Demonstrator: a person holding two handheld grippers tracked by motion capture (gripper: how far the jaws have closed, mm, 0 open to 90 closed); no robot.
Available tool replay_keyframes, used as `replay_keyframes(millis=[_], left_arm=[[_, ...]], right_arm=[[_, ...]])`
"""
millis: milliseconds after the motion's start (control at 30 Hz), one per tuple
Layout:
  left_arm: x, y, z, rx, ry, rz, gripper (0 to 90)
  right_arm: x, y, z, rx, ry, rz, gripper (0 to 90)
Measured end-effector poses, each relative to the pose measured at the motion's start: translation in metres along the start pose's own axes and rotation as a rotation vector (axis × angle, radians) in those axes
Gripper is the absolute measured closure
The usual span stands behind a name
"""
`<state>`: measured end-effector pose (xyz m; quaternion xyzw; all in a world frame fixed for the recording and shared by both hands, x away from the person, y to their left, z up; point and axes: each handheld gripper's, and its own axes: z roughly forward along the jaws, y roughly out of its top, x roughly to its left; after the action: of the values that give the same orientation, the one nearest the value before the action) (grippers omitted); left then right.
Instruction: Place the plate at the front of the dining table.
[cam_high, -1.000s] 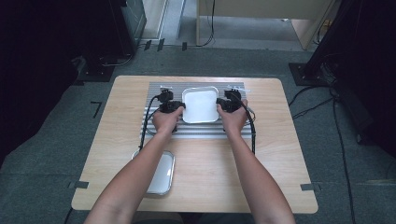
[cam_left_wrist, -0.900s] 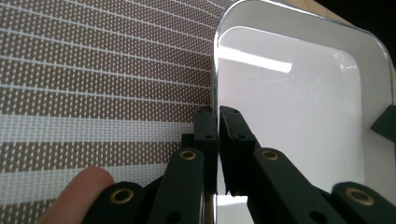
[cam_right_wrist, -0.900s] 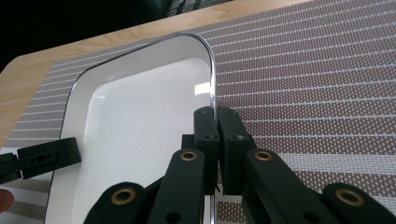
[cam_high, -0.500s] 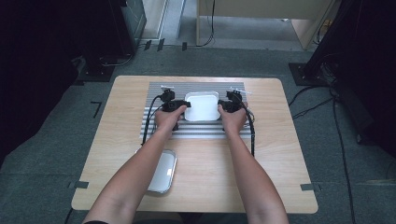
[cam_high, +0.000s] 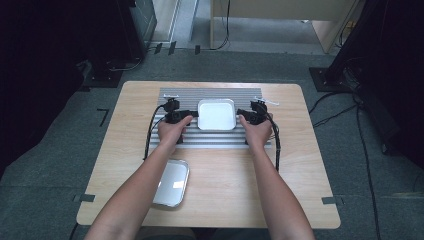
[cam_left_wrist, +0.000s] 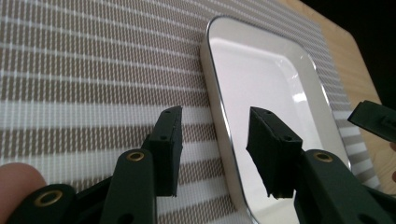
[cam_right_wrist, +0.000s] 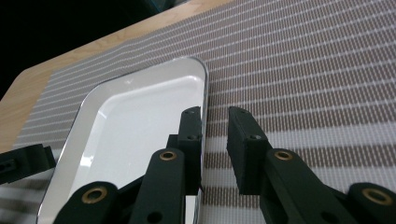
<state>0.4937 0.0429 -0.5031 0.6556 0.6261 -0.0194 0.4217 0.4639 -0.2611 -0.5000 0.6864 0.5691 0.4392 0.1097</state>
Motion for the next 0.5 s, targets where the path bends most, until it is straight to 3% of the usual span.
replay_keyframes(millis=[100,200,300,400,500], left_arm=[[-0.002,-0.005,-0.004,0.005,-0.006,-0.005,56.5],[-0.007,-0.008,-0.005,0.019,0.029,0.003,57.2],[-0.01,-0.009,-0.004,0.02,0.022,0.01,57.4],[-0.013,-0.012,0.001,0.052,0.022,0.028,57.3],[-0.017,-0.014,0.003,0.05,0.028,0.039,58.9]], right_arm=[[0.0,-0.007,-0.005,0.008,0.007,0.01,76.5],[0.001,-0.014,-0.006,0.024,0.018,0.01,76.5],[0.004,-0.018,-0.006,0.047,0.019,-0.018,77.3],[0.006,-0.02,-0.003,0.064,0.019,-0.025,78.3],[0.008,-0.022,-0.001,0.085,0.015,-0.012,83.4]])
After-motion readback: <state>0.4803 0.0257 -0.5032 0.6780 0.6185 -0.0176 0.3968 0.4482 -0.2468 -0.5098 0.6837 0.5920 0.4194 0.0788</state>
